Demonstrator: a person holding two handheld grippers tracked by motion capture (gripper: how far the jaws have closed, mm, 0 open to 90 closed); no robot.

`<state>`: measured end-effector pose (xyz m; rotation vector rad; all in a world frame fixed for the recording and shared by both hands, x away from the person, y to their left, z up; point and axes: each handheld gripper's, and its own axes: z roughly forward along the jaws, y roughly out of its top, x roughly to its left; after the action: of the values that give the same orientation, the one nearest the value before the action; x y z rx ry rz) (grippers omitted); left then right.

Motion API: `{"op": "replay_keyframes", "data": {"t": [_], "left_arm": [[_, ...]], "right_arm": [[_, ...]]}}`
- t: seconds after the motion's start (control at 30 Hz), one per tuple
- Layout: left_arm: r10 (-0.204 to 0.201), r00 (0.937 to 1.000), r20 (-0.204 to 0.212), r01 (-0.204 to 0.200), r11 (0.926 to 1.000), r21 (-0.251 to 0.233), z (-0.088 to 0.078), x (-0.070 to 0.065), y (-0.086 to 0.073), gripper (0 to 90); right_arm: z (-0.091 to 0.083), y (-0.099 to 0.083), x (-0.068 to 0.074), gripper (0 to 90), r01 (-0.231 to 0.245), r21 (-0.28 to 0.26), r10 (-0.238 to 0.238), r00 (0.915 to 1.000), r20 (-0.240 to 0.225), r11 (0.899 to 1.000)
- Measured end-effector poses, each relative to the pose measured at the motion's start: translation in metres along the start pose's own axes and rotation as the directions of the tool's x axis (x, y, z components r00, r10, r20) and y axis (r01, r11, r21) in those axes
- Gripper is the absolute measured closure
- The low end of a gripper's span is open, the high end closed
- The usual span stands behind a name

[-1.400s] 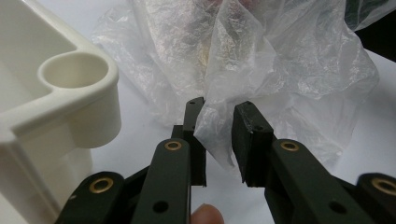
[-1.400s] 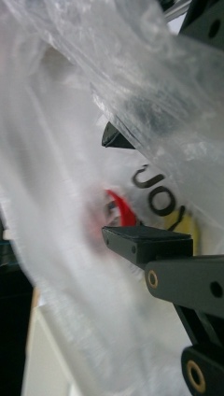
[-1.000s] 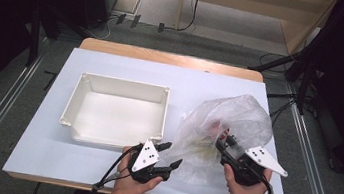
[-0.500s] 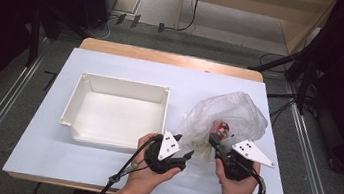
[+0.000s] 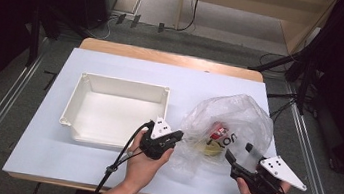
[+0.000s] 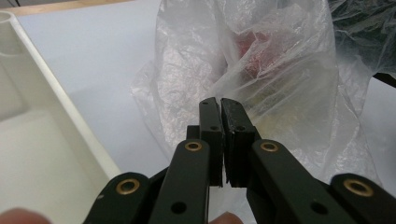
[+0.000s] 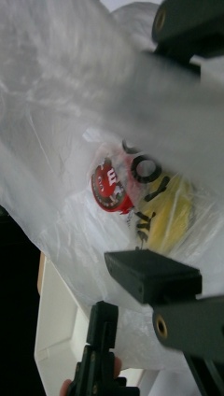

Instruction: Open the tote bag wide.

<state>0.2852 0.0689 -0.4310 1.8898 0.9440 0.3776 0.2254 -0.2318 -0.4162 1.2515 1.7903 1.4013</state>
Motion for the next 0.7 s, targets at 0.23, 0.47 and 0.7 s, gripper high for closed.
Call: {"op": "replay_keyframes", "data": {"t": [0.23,0.47,0.7], "left_arm": [[0.007,0.9998,0.016,-0.006,0.9999,-0.014,-0.002,0.0,-0.007,87.9],[0.029,0.9996,0.006,-0.029,0.9992,-0.028,0.003,-0.003,-0.014,88.1],[0.064,0.9975,-0.031,-0.066,0.9966,-0.05,0.004,-0.004,-0.027,89.0]], "right_arm": [[-0.012,-0.005,-0.001,14.2,0.016,0.04,-0.018,0.9985,0.051,0.999],[-0.037,-0.011,-0.012,14.0,0.007,0.019,-0.008,0.9973,0.073,1.0],[-0.058,-0.019,-0.035,14.0,-0.032,-0.009,0.033,0.9916,0.125,0.999]]}}
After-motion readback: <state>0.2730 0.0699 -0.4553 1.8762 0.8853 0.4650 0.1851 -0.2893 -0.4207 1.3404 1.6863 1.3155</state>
